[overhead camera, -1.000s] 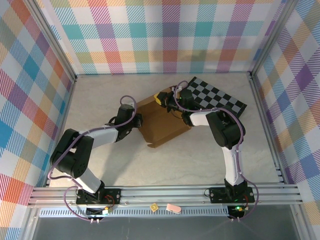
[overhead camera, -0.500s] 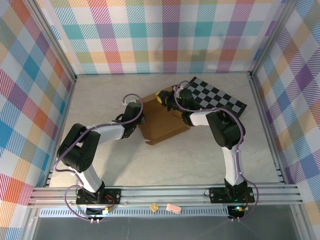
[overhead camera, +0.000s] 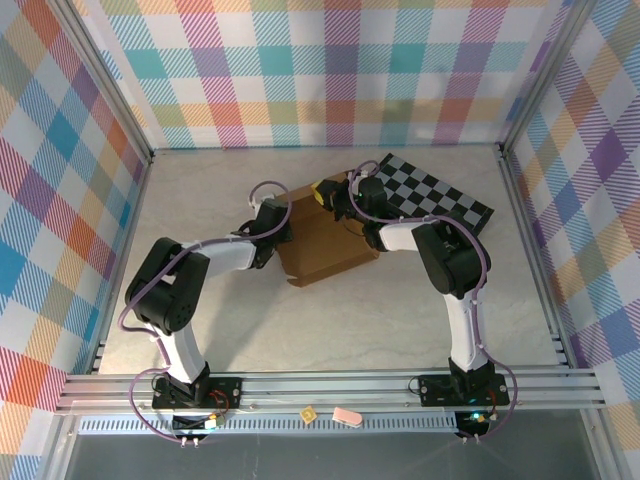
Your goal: Fold the paper box
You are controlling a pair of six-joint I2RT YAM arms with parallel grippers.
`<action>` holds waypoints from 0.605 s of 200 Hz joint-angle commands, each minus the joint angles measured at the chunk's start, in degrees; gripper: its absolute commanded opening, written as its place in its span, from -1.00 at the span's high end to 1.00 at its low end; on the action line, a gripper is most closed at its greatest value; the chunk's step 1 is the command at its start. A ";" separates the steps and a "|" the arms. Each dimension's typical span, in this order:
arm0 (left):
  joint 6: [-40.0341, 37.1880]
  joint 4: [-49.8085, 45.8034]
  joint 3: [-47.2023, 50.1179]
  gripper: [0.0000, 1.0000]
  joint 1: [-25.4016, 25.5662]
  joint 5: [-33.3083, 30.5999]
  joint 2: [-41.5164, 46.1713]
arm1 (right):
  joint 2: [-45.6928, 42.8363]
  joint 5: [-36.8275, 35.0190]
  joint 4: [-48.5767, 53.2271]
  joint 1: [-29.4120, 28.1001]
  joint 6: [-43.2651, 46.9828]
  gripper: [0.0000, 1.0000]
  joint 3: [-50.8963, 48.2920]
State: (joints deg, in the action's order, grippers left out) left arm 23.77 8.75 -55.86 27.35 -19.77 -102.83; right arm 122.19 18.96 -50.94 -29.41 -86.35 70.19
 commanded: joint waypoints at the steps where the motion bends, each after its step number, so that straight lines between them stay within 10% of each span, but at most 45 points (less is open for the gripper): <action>1: 2.78 -5.90 -1.39 1.00 0.68 -0.95 -1.84 | -1.33 7.76 9.13 -3.62 0.18 1.00 -0.76; 19: 3.35 -7.77 -0.86 1.00 0.29 -1.88 -0.01 | -3.01 5.94 11.74 -3.55 1.28 1.00 -0.90; 66: -0.56 -11.91 -1.66 1.00 -1.55 1.49 4.11 | -11.40 0.81 32.26 -3.43 5.50 -0.33 4.71; 121: -2.31 -25.95 -10.77 1.00 -5.31 10.68 6.29 | -23.34 -3.49 58.19 -0.18 9.35 -0.61 15.81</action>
State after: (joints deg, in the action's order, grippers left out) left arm 22.70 -8.16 -61.12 23.79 -14.68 -99.18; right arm 105.58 17.37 -5.72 -32.27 -80.14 81.21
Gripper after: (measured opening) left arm 0.057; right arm 0.795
